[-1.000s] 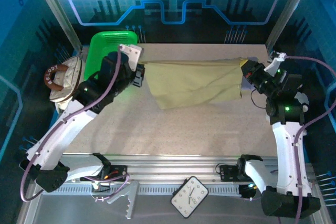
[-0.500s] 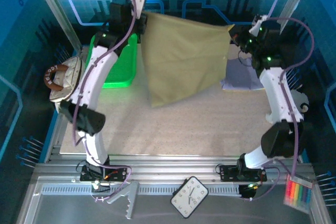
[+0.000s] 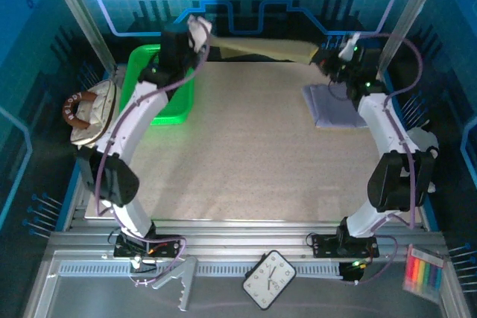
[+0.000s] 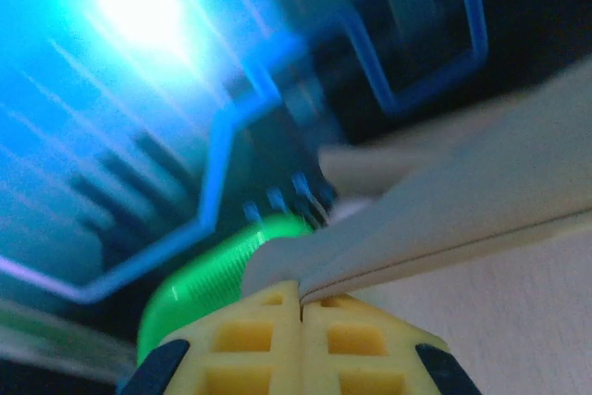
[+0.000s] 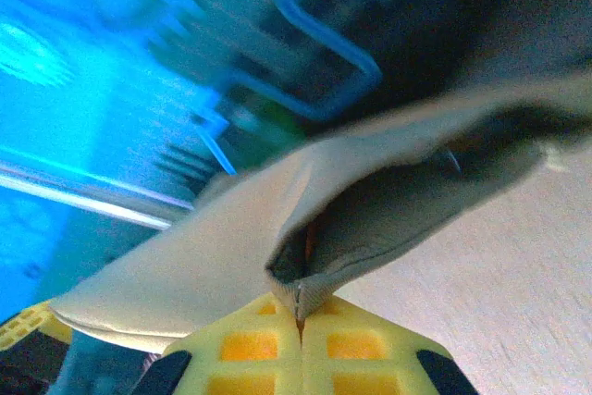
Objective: Fold and stack the skirts
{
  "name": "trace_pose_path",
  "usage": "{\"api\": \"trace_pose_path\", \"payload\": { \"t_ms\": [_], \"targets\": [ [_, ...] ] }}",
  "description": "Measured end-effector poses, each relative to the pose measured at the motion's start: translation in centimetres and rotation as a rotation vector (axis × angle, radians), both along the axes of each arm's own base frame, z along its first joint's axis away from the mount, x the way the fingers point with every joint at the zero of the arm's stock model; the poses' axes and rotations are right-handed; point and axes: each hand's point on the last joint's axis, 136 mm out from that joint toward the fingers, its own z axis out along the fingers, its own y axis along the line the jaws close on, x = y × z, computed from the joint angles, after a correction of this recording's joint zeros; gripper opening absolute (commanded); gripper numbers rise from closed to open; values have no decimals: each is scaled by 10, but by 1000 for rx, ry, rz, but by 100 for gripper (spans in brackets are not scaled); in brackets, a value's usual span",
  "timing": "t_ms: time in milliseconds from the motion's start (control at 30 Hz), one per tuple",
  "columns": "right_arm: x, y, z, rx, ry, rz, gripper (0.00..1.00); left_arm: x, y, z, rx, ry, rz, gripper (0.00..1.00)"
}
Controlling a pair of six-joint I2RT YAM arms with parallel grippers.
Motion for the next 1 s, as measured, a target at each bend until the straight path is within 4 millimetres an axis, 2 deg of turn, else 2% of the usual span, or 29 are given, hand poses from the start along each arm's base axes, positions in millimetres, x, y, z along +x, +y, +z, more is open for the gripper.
{"api": "trace_pose_path", "payload": {
  "t_ms": [33,67,100,133,167,200,233,267,300,333,367,400,433,500,533,567,633,767,867,1000],
  "targets": [
    [-11,5,-32,-5,65,21,0,-14,2,-30,21,39,20,0],
    [-23,10,-62,-8,128,41,0,-27,2,-55,38,68,42,10],
    [-39,16,-95,-10,203,66,0,-47,0,-88,68,110,64,30],
    [-58,21,-128,-14,281,88,5,-67,-2,-117,101,149,84,32],
    [-75,27,-153,-20,346,111,15,-85,-5,-139,120,183,99,32],
    [-96,33,-177,-31,418,137,28,-107,-6,-163,140,225,112,38],
    [-117,39,-195,-47,479,164,39,-126,-4,-179,143,261,133,56],
    [-134,44,-205,-65,518,185,46,-139,2,-187,136,282,161,68],
    [-152,48,-211,-96,545,208,53,-153,13,-188,106,285,211,71],
    [-162,48,-211,-110,555,210,57,-162,23,-182,62,268,254,73],
    [-170,48,-206,-139,542,212,73,-172,34,-168,-12,223,302,78],
    [-174,46,-199,-156,524,197,95,-180,42,-152,-90,166,334,88],
    [-175,43,-192,-174,502,176,100,-188,48,-137,-161,115,352,98],
    [-173,37,-175,-215,443,131,100,-204,58,-107,-337,6,376,99],
    [-173,36,-170,-235,421,114,100,-207,59,-98,-395,-20,379,99],
    [-171,36,-165,-255,402,103,100,-208,58,-93,-452,-33,379,99],
    [-167,42,-158,-280,376,102,100,-201,47,-96,-545,1,375,99],
    [-139,56,-149,-278,355,108,100,-161,-3,-123,-708,220,354,99],
    [-115,65,-158,-252,362,100,100,-126,-45,-147,-812,386,363,99],
    [-97,77,-187,-233,432,102,100,-92,-81,-201,-911,604,428,99]
  ]
}}
